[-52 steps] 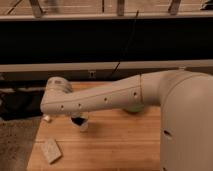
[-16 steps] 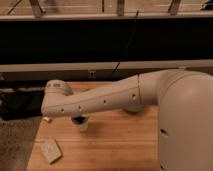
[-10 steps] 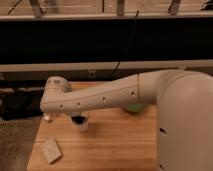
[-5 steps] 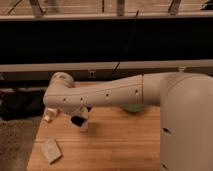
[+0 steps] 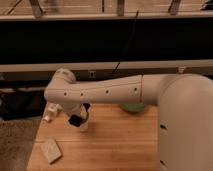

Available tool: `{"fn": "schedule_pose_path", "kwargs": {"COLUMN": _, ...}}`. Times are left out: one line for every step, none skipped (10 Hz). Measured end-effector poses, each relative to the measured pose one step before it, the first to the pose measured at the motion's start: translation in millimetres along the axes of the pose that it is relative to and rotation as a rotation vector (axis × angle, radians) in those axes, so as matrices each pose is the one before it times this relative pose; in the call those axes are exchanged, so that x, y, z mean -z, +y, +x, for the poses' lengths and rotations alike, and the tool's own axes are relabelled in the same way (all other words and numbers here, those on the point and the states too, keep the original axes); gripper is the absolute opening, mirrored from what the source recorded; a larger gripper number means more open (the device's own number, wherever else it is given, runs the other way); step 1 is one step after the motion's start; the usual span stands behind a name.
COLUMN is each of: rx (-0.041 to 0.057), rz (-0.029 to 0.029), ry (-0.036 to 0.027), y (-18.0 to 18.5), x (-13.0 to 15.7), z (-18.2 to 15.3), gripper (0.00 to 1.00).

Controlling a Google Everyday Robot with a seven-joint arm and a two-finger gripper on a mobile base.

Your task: Place the eraser in the ceramic cup

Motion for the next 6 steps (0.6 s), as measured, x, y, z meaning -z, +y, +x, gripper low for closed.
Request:
{"fn": "schedule_pose_path", "kwargs": {"rx": 0.0165, "rz": 0.00188, "ry": -0.00693, "y": -1.02, "x": -0.22, "z": 0.17, "gripper": 0.0}}
{"fn": "schedule_pose_path", "kwargs": {"rx": 0.01379, "rz": 0.00085, "ry": -0.0097, "y": -0.59, "x": -0.13, "z": -0.48, "gripper": 0.07}}
{"fn": "schedule_pose_path", "kwargs": {"rx": 0.00683, "rz": 0.00142, "ry": -0.00699, "y": -0.62, "x": -0.17, "z": -0.49, "gripper": 0.14}}
{"fn": "schedule_pose_path", "kwargs": {"rx": 0.00537, "rz": 0.0028, "ry": -0.00589, "y": -0.83, "x": -0.27, "z": -0.41, "gripper": 0.22}}
{"fn": "schedule_pose_path", "kwargs": {"rx": 0.00043, "rz": 0.00534, "ry": -0.00959, "y": 3.02, "x": 0.23, "z": 0.39, "gripper": 0.37}}
{"fn": "schedule_pose_path", "kwargs": {"rx": -0.00366, "rz": 0.00736, "ry": -0.00042, "y": 2.09, "x": 0.19, "z": 1.57, "gripper": 0.45}}
